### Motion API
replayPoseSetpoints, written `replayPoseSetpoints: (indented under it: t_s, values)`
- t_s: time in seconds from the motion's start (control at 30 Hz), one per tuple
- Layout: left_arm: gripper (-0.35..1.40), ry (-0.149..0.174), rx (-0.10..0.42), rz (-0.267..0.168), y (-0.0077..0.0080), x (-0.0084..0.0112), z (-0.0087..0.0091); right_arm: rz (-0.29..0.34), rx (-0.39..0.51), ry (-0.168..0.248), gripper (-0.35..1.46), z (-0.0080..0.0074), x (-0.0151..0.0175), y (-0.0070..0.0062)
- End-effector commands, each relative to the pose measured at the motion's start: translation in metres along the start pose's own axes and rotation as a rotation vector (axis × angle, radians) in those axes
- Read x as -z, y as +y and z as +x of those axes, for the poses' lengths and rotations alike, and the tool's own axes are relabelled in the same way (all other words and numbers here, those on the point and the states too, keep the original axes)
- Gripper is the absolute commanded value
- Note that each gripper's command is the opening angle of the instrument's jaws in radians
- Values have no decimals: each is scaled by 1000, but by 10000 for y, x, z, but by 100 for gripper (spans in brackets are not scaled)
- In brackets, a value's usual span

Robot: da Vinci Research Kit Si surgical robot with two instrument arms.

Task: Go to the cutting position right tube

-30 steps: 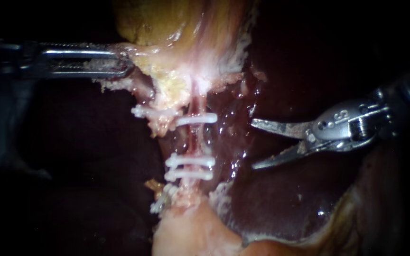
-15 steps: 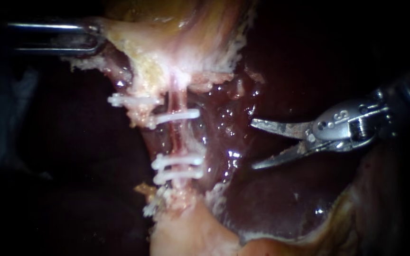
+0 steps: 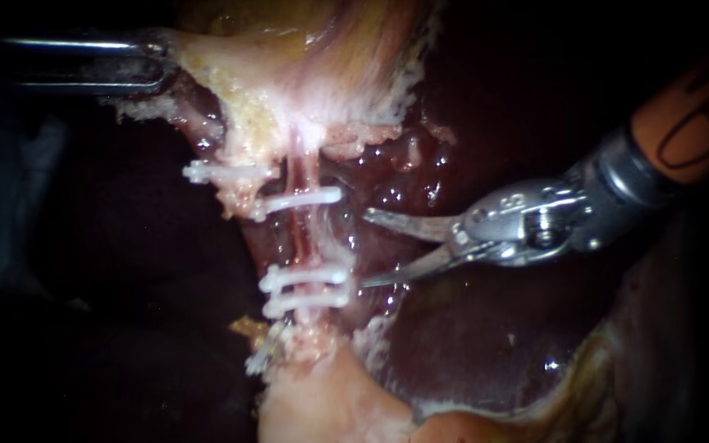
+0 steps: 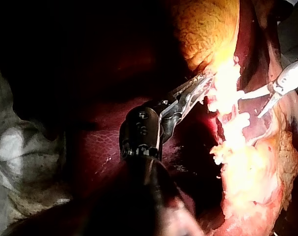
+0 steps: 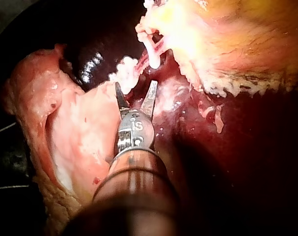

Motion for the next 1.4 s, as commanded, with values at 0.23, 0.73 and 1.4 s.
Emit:
replayPoseSetpoints:
  t_s: [0.23,0.73,1.4]
  values:
    - [-35,0,-1,0,-1,0,-1,53,-16,30,138,6,-31,10]
    - [-35,0,-1,0,-1,0,-1,257,-22,146,123,30,-64,9]
    - [-35,0,-1,1,-1,-1,-1,256,-111,233,119,55,-100,13]
